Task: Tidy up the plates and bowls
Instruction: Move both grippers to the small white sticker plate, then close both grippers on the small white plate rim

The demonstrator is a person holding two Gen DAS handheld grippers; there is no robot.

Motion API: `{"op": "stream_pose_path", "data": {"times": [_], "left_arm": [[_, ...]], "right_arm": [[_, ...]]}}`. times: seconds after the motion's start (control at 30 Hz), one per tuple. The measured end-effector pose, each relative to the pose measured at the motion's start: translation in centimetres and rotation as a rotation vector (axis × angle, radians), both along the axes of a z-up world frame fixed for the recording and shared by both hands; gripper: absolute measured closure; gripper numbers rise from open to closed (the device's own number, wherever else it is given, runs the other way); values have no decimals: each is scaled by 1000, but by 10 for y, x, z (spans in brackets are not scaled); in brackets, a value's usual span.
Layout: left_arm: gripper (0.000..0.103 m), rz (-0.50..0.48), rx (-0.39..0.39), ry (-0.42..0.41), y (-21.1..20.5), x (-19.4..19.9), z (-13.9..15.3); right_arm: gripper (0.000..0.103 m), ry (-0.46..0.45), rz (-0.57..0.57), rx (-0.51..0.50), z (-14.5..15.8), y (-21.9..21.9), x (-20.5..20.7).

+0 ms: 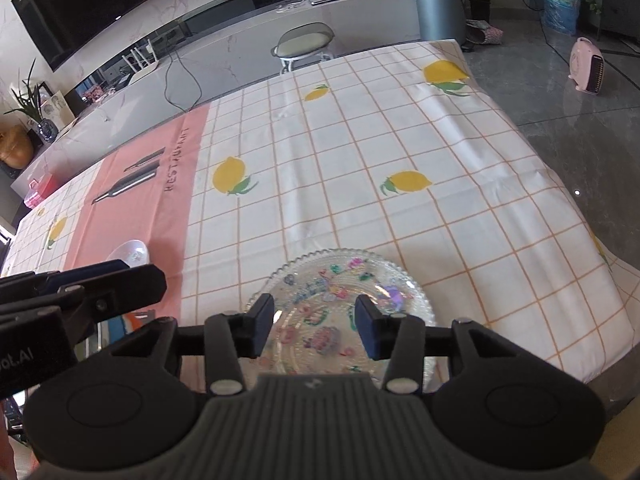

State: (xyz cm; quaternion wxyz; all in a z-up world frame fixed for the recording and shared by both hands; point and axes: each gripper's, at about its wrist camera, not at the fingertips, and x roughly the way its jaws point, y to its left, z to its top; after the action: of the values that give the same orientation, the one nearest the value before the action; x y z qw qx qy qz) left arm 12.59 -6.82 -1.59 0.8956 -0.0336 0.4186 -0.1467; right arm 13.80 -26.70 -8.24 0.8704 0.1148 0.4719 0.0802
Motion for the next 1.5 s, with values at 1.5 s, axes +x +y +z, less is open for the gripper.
{"op": "stream_pose_path", "data": {"times": [1.5], "left_arm": [[64,497,-306,290,217,47,-103]], "right_arm": [[70,318,283,120,-56,178,127]]}}
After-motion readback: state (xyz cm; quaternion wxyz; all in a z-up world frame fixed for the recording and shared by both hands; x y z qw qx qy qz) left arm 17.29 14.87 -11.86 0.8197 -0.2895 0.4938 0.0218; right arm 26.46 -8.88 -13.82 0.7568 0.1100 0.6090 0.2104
